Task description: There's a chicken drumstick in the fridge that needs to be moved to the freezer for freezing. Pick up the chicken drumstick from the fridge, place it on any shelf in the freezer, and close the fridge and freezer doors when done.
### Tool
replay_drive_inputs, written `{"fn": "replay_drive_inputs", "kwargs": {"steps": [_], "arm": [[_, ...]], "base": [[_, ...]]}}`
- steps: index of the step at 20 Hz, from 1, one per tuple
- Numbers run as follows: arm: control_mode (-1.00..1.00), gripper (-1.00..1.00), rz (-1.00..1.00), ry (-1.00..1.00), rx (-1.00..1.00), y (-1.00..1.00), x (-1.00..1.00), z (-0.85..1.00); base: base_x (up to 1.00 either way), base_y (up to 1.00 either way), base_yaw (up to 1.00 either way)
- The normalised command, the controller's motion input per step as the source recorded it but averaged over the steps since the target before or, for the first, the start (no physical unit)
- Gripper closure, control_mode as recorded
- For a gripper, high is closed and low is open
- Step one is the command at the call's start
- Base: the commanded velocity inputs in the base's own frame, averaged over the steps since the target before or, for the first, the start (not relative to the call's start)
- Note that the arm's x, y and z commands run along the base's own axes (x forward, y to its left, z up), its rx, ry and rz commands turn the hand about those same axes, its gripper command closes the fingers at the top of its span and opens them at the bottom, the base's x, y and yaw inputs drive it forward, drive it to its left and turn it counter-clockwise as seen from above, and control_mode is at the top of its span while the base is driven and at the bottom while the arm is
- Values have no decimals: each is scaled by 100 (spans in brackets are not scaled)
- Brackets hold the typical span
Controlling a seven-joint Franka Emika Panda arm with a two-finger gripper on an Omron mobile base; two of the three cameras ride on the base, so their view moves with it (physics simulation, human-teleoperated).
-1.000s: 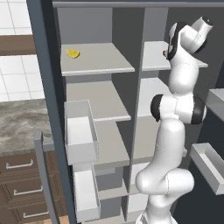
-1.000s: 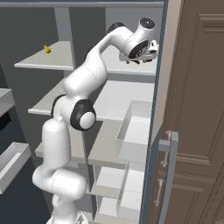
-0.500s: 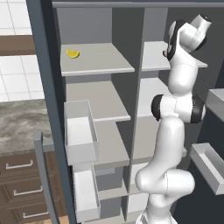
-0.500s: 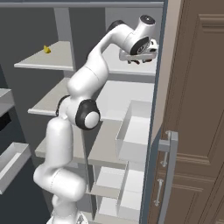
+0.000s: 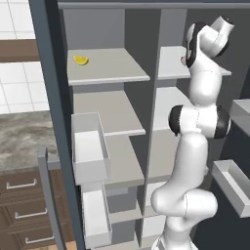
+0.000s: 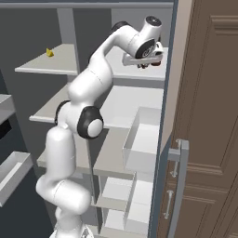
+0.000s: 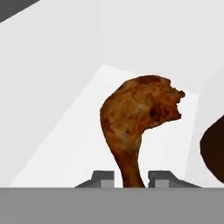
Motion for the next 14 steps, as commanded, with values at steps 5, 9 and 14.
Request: {"fn": "replay_drive_inputs", "kwargs": {"steps": [5, 9, 14], "arm": [[-100, 100, 12, 2, 0, 19, -41, -83], [-100, 100, 4, 9, 0, 1, -50, -22], [-100, 100, 0, 16, 0, 0, -77, 29]], "base": [[0, 0, 0], [0, 0, 0], [0, 0, 0]]}}
